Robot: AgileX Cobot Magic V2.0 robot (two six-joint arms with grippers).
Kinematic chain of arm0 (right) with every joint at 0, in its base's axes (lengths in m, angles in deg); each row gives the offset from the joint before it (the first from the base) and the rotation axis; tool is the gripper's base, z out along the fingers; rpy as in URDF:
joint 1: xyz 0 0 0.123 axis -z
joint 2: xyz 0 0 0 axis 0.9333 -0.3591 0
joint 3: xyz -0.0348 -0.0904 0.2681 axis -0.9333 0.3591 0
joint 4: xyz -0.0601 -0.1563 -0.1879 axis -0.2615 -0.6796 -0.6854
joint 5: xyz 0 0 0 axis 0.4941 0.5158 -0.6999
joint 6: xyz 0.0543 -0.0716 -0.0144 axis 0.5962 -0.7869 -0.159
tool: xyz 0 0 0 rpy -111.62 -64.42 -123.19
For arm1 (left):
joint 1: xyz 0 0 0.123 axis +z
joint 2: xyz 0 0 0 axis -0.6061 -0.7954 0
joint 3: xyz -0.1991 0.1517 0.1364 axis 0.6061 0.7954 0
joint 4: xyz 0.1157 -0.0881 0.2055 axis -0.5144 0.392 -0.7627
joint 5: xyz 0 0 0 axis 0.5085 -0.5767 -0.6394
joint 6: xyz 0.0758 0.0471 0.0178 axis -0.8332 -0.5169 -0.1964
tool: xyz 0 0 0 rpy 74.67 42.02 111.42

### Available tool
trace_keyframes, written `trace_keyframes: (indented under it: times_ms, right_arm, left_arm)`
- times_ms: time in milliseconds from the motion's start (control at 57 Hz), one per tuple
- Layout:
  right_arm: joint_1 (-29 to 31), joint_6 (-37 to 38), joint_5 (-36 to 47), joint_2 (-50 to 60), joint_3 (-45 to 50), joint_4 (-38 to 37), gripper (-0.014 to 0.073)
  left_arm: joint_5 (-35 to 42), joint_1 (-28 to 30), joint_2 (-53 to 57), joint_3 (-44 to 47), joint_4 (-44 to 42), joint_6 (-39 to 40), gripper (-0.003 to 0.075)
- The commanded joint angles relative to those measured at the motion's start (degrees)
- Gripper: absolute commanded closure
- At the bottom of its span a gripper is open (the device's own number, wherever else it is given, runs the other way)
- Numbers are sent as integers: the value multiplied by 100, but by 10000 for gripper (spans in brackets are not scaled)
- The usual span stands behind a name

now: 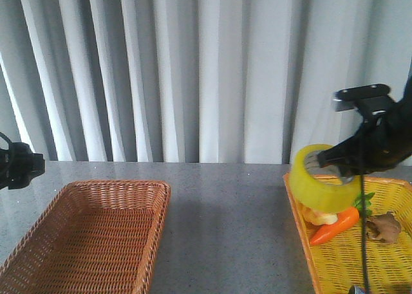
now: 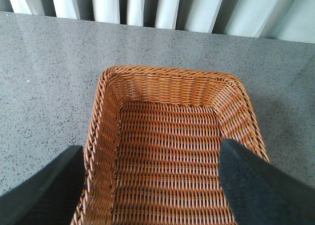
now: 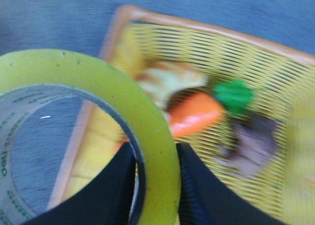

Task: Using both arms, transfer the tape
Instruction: 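Lift the yellow tape roll with the right gripper onto the table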

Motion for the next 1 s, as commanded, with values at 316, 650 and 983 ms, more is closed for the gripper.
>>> trace_keyframes:
  times_ms: [316,650,983]
  right_arm:
    - [-1472,142,389,-892,-200,83,572]
    - [-1520,142,713,-1561,-200,83,365]
    - [-1508,391,915,-1357,-629,88,100]
  left_arm:
    - [239,-28,134,-174,44,1,186]
    - [232,-28,134,-174,44,1,186]
    - [236,-28,134,-174,39,-4,186]
